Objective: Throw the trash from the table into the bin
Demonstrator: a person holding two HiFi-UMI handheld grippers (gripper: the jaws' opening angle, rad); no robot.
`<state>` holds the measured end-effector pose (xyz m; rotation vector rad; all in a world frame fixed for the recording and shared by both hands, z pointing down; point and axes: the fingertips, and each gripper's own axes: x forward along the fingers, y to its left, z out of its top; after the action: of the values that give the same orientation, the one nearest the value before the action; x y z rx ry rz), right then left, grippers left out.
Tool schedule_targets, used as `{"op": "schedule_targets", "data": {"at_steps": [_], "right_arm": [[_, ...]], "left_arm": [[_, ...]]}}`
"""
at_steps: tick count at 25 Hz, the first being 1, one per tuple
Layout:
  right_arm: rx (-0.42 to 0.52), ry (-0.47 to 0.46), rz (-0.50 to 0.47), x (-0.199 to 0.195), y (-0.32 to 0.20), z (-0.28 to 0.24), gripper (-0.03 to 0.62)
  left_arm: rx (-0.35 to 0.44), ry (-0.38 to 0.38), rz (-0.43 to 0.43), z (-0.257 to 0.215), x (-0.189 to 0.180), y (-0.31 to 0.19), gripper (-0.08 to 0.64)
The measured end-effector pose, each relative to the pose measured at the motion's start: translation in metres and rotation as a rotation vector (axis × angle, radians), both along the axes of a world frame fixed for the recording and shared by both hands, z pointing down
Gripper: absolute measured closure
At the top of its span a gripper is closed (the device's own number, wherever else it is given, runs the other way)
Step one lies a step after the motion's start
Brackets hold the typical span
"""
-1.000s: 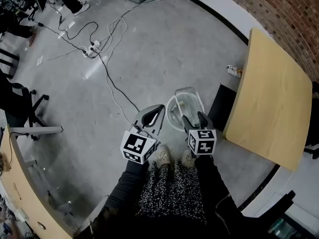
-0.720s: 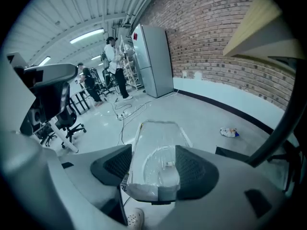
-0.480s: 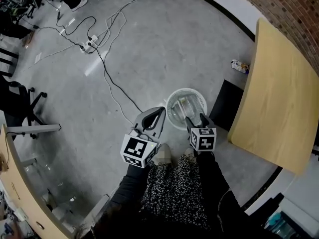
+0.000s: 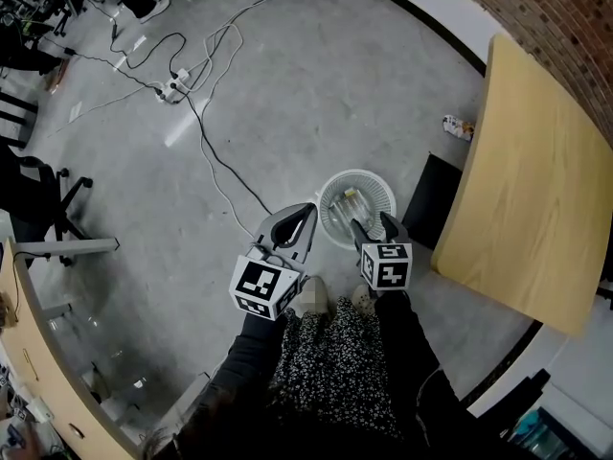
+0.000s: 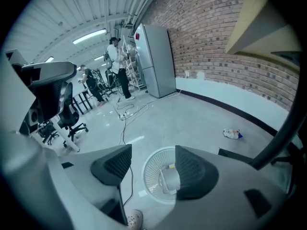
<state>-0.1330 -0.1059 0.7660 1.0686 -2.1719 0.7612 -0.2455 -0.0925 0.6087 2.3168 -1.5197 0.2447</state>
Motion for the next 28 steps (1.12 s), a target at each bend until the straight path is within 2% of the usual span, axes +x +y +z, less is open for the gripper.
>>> {"op": "schedule_targets", "data": {"at_steps": [5,9,10,12,13,15,18,24,28], "right_arm": [[0.042,-0.079,0.022,-0.009,-0.009,-0.051,0.302],[0.122,-0.157,0.016,-0.017,-0.018,-0.113,0.319],[0.151,-0.158,0.012,-0.016,-0.021,-0.129,0.355],[0.216,-0.138,0.014,-0.008,-0.026,-0.159,0.479],[0.245,-0.131,0.018,-0.002,-0.029,-0.173,0.520],[0.291,-0.136,0.036,0.011,-0.035,-0.201,0.564],[0.345,-0.183,0.084,0.028,-0.043,-0.246,0.578],[0.508,-0.172,0.087,0.058,-0.051,-0.340,0.580],[0.601,-0.160,0.122,0.088,-0.056,-0.390,0.580]], "left_arm": [[0.027,0.002,0.004,-0.027,0.004,-0.008,0.555],[0.054,-0.002,0.009,-0.055,0.005,-0.015,0.555],[0.063,-0.001,0.007,-0.064,0.006,-0.017,0.555],[0.082,0.001,0.010,-0.082,0.010,-0.022,0.555],[0.092,-0.001,0.014,-0.091,0.013,-0.024,0.555],[0.108,-0.010,0.025,-0.110,0.019,-0.029,0.555],[0.134,-0.017,0.060,-0.139,0.032,-0.033,0.555],[0.184,-0.016,0.090,-0.186,0.058,-0.033,0.555],[0.245,-0.017,0.114,-0.225,0.077,-0.041,0.555]]}}
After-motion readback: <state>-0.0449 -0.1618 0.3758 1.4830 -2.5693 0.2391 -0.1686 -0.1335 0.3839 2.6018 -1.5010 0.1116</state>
